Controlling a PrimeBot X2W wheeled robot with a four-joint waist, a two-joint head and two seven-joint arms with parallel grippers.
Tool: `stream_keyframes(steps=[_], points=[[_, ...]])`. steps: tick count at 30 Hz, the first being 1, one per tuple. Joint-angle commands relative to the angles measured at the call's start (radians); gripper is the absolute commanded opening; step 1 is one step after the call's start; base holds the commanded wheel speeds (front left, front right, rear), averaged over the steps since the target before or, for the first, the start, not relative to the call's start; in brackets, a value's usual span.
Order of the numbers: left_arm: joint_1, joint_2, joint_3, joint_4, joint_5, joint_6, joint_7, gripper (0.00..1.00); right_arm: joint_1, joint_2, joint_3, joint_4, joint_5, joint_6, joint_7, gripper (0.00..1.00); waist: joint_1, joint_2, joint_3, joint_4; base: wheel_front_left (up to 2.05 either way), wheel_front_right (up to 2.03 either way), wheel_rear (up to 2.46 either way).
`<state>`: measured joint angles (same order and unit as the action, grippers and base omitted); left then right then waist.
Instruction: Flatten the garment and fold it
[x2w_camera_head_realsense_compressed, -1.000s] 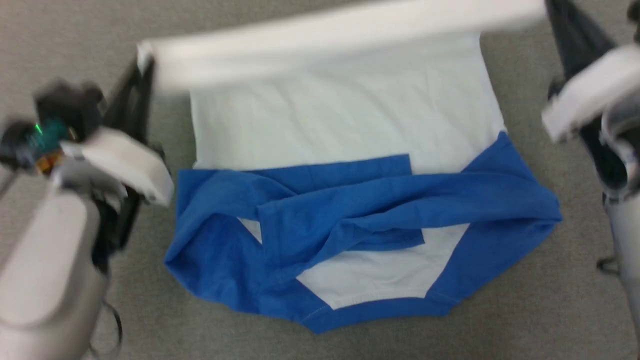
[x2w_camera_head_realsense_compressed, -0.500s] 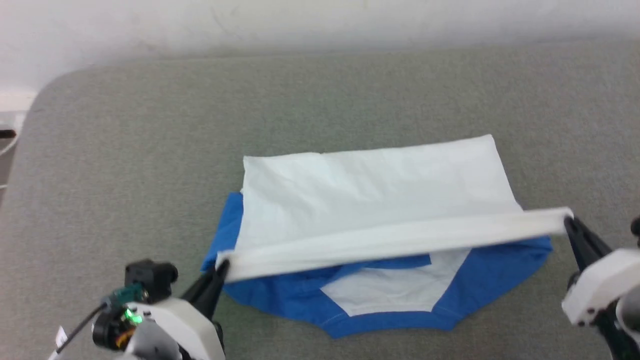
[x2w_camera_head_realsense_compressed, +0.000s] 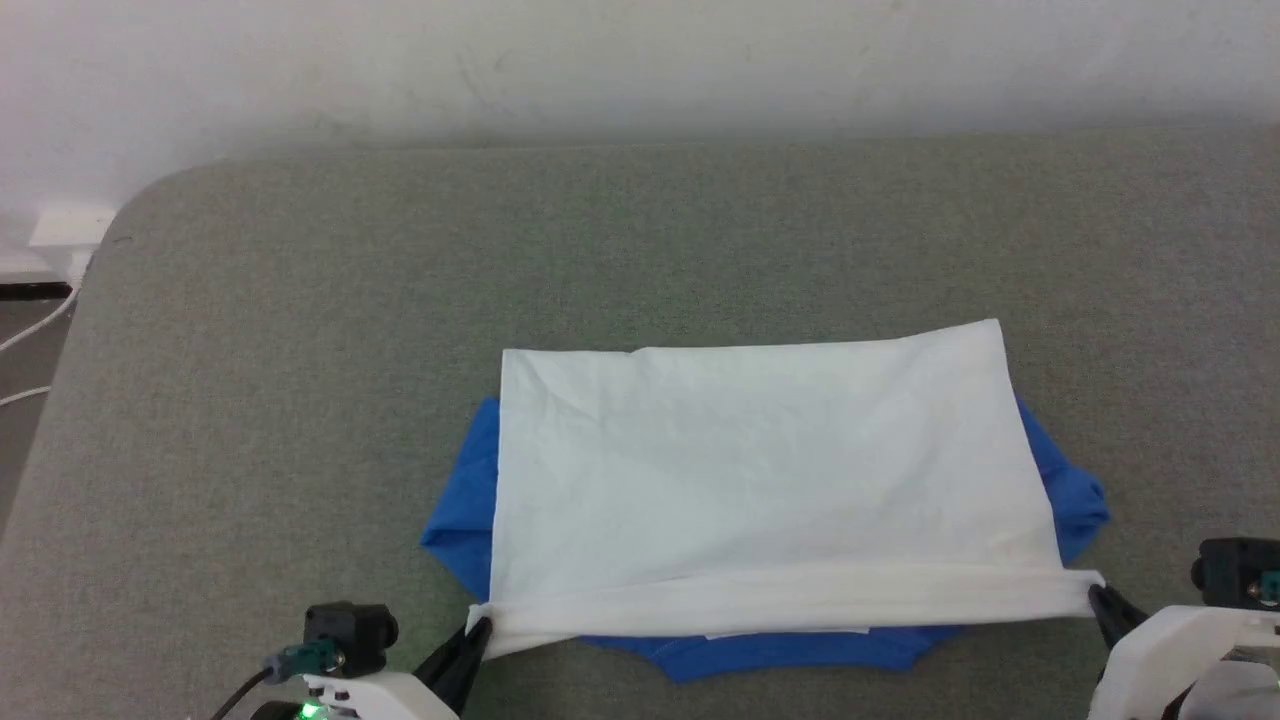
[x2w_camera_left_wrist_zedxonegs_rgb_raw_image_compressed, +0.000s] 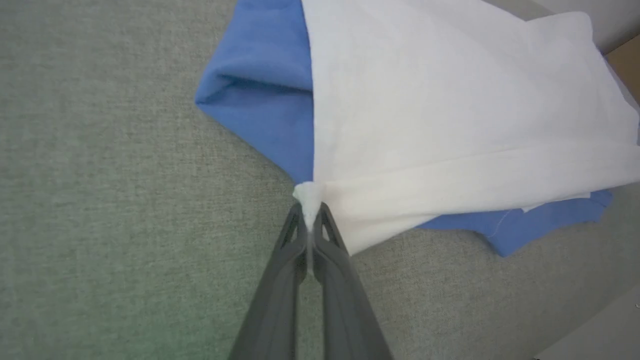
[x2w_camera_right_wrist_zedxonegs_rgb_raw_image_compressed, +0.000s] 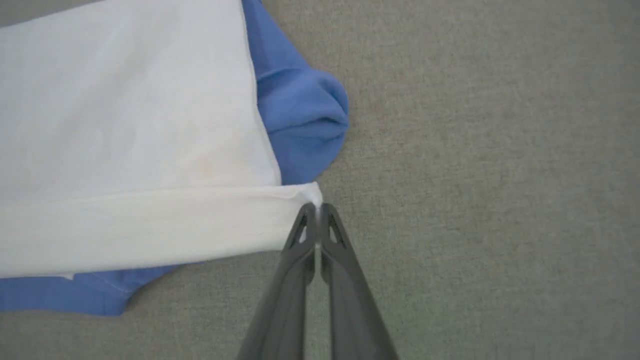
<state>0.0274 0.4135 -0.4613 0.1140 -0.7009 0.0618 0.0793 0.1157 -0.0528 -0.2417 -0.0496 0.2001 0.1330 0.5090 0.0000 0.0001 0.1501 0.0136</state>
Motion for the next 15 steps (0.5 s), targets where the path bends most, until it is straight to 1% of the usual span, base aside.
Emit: stream_keyframes(steps=[1, 2, 3, 4, 7, 10, 12, 15], points=[[-0.022, -0.003, -0.003, 0.021, 0.008, -0.006, -0.010, 0.00, -0.009, 0.001, 0.003, 0.021, -0.005, -0.002, -0.009, 0.00, 0.0000, -0.0001, 0.000, 0.000, 0.00, 0.00, 0.00], [-0.029, -0.010, -0.007, 0.037, 0.010, -0.011, -0.018, 0.26, -0.014, 0.001, 0.008, 0.040, -0.006, -0.002, -0.015, 0.35, 0.0000, -0.0001, -0.001, 0.001, 0.00, 0.00, 0.00], [-0.036, -0.018, -0.009, 0.050, 0.012, -0.015, -0.030, 1.00, -0.018, 0.002, 0.012, 0.056, -0.006, -0.002, -0.021, 0.76, 0.0000, -0.0001, -0.003, 0.002, 0.00, 0.00, 0.00], [-0.042, -0.024, -0.010, 0.064, 0.014, -0.017, -0.039, 1.00, -0.023, 0.002, 0.015, 0.069, -0.001, -0.002, -0.026, 1.00, 0.0000, -0.0001, -0.005, 0.003, 0.00, 0.00, 0.00], [-0.052, -0.044, -0.008, 0.091, 0.013, -0.019, -0.071, 1.00, -0.030, 0.002, 0.016, 0.090, 0.032, -0.002, -0.046, 1.00, 0.0000, -0.0001, -0.018, 0.006, 0.00, 0.00, 0.00], [-0.055, -0.058, -0.001, 0.100, 0.017, -0.012, -0.107, 1.00, -0.024, 0.002, 0.010, 0.079, 0.053, -0.002, -0.062, 1.00, 0.0000, -0.0001, -0.035, 0.010, 0.00, 0.00, 0.00], [-0.055, -0.065, 0.014, 0.092, 0.027, 0.010, -0.147, 1.00, -0.017, 0.002, 0.003, 0.050, 0.068, -0.002, -0.069, 1.00, 0.0000, -0.0001, -0.047, 0.011, 0.00, 0.00, 0.00], [-0.060, -0.073, 0.052, 0.074, 0.053, 0.050, -0.242, 1.00, -0.009, 0.002, -0.004, 0.015, 0.112, -0.002, -0.115, 1.00, 0.0000, -0.0001, -0.061, 0.014, 0.00, 0.00, 0.00]])
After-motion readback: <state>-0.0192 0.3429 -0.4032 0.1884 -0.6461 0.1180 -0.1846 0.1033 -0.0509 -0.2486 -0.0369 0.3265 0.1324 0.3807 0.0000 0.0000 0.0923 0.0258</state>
